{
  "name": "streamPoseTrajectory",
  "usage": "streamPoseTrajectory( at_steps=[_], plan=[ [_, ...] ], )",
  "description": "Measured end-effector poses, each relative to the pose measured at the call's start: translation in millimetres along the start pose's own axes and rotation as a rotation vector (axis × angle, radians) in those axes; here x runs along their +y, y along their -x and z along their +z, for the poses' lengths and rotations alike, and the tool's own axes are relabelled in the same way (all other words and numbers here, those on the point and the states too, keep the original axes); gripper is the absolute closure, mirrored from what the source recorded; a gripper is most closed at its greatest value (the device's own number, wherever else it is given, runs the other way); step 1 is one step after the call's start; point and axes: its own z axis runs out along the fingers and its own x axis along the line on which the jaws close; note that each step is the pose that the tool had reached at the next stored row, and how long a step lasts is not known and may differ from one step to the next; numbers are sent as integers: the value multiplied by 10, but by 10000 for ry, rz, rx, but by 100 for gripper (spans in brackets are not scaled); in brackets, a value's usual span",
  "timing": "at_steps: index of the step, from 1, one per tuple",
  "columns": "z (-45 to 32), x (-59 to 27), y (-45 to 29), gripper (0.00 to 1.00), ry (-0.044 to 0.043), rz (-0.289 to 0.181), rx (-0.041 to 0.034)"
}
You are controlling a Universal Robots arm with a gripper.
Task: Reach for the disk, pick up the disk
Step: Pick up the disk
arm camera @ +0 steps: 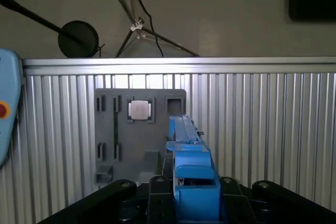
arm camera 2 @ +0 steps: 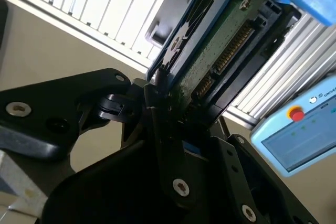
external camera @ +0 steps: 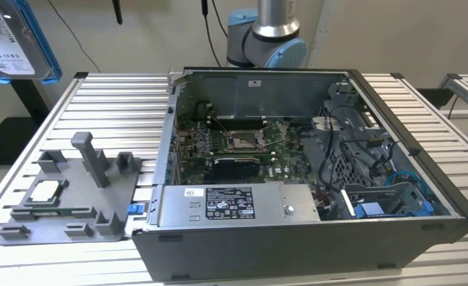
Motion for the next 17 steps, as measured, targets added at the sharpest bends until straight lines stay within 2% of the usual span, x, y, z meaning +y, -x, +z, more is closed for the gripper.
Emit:
streamPoseTrajectory(
  at_steps=[3,17],
  plan=[
    [-39,0,2,100,1,1,0],
    [-39,-12,1,100,-3,0,-2]
  ],
)
